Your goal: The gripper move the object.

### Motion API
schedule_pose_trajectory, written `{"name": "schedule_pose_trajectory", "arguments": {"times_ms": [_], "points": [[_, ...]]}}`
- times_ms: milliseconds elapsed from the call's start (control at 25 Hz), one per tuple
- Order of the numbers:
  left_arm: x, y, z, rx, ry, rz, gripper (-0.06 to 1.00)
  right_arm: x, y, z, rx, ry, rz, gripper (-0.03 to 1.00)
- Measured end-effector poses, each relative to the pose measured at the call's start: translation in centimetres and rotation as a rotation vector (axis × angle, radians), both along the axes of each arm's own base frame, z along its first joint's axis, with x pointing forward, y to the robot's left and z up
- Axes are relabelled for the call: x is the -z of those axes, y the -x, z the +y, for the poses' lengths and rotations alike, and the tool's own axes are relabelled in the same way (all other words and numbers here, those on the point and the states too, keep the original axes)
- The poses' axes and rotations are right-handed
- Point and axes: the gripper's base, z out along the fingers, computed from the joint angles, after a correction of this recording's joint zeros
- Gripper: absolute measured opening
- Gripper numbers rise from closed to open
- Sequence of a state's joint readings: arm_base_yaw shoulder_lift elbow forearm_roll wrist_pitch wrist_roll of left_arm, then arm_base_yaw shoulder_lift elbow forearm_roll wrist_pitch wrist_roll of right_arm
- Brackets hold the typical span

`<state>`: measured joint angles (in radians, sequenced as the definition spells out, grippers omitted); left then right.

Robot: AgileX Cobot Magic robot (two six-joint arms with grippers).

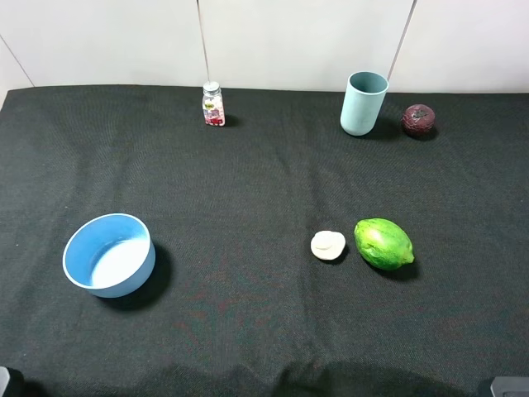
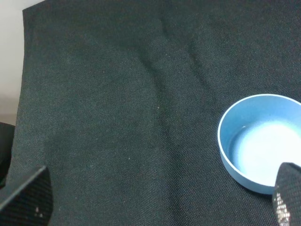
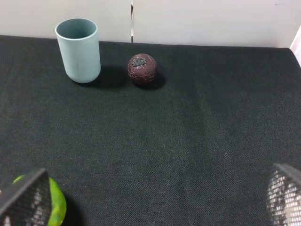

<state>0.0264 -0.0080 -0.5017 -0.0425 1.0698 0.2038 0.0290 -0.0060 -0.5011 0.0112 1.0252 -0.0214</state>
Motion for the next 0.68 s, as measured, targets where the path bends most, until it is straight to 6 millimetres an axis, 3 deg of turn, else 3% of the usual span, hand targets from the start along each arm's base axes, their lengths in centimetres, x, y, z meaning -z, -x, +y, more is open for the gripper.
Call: {"name": "schedule_pose_trajectory", "arguments": {"times_ms": [680], "points": [[0.00,0.00,0.00,0.000,0.000,0.000,0.99,0.00,0.00,0.00,0.000,0.000,0.000,0.69]]}}
